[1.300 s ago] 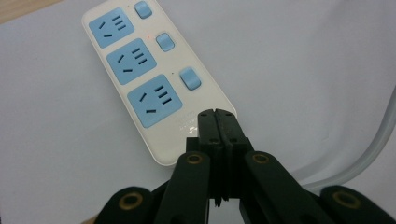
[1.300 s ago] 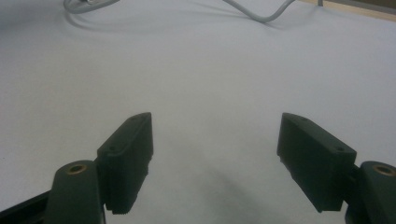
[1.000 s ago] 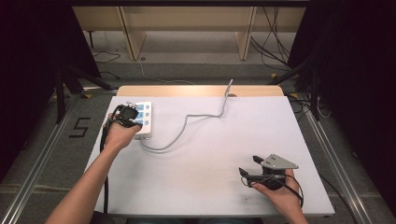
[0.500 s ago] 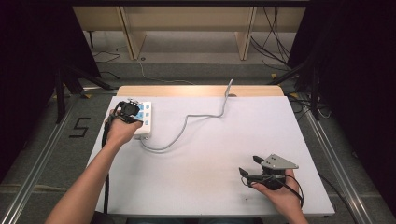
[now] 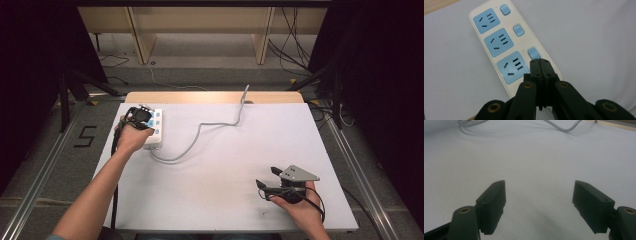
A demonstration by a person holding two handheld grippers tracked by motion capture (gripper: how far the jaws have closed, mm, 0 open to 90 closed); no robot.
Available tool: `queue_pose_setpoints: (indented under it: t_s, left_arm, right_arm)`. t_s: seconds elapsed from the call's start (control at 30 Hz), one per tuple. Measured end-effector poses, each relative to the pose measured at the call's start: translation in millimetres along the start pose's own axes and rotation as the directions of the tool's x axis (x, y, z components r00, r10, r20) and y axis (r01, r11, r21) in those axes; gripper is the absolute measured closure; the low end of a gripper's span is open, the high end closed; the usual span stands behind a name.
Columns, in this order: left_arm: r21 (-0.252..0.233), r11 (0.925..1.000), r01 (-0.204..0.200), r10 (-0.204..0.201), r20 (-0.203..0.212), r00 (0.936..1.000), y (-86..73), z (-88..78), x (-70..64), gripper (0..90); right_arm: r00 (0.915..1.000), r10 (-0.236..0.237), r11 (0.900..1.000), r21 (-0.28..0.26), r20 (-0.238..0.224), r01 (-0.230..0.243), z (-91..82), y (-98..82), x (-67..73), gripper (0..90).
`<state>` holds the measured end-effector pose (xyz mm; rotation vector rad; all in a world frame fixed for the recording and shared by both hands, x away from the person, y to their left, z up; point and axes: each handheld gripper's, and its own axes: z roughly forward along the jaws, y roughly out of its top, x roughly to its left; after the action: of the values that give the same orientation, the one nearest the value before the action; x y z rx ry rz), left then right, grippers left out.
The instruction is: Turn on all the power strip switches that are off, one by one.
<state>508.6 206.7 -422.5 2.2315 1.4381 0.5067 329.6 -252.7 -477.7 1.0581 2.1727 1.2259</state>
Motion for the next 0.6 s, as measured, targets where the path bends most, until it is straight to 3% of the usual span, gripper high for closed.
queue_pose_setpoints:
  t_s: [0.6]
  left_arm:
    - [0.014,0.9999,0.006,-0.006,-0.002,1.0000,12.3,11.8,6.3,89.7]
  right_arm:
    - [1.0000,0.000,1.000,0.002,0.001,0.000,-0.1,0.0,-0.2,27.9]
